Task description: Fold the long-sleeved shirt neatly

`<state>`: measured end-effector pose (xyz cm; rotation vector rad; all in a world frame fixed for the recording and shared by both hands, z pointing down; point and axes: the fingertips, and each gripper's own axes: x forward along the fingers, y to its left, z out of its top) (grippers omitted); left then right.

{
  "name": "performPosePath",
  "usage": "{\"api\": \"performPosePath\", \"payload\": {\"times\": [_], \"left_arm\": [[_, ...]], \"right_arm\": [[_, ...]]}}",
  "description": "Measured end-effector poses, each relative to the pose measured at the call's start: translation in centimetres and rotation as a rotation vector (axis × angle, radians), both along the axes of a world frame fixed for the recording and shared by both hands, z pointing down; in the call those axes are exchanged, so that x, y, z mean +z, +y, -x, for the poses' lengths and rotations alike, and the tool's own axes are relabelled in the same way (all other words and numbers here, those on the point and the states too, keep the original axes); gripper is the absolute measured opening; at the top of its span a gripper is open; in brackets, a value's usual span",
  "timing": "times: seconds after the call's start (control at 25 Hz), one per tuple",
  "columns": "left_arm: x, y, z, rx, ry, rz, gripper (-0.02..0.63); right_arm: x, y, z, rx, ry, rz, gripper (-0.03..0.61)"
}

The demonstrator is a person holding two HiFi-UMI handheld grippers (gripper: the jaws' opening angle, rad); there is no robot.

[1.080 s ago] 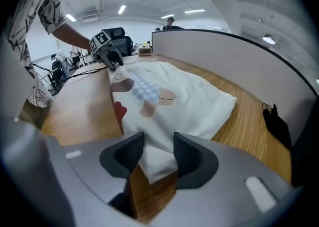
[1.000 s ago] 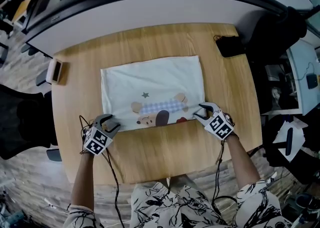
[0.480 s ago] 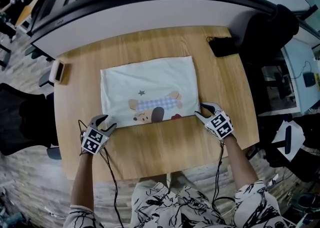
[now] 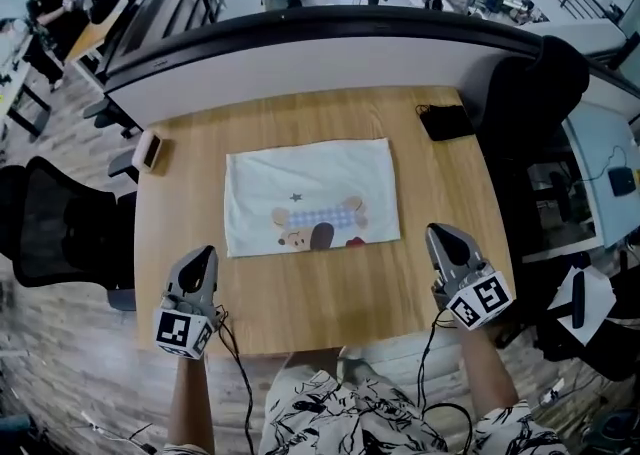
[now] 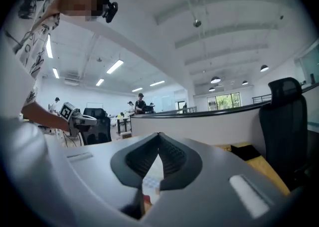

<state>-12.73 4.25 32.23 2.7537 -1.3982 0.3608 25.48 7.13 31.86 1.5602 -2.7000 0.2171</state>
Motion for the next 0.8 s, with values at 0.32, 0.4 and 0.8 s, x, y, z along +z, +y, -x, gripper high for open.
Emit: {"api": "performPosePath", "payload": {"times": [0.32, 0.4, 0.8], "left_arm": [[-9.9, 7.1, 0.1, -0.18, 0.119, -0.193, 0.005], [-11.8, 9.0, 0.1, -0.215, 0.16, -0.224, 0.005], [-17.0, 17.6, 1.1, -0.323, 0.187, -0.317, 0.0]], "right_arm": [[-9.0, 6.8, -3.5, 0.146, -0.048, -0.174, 0.011], [-10.6, 8.9, -4.2, 0.166, -0.049, -0.21, 0.011], [-14.7, 17.1, -7.3, 0.304, -0.109, -0.263, 0.005]]}}
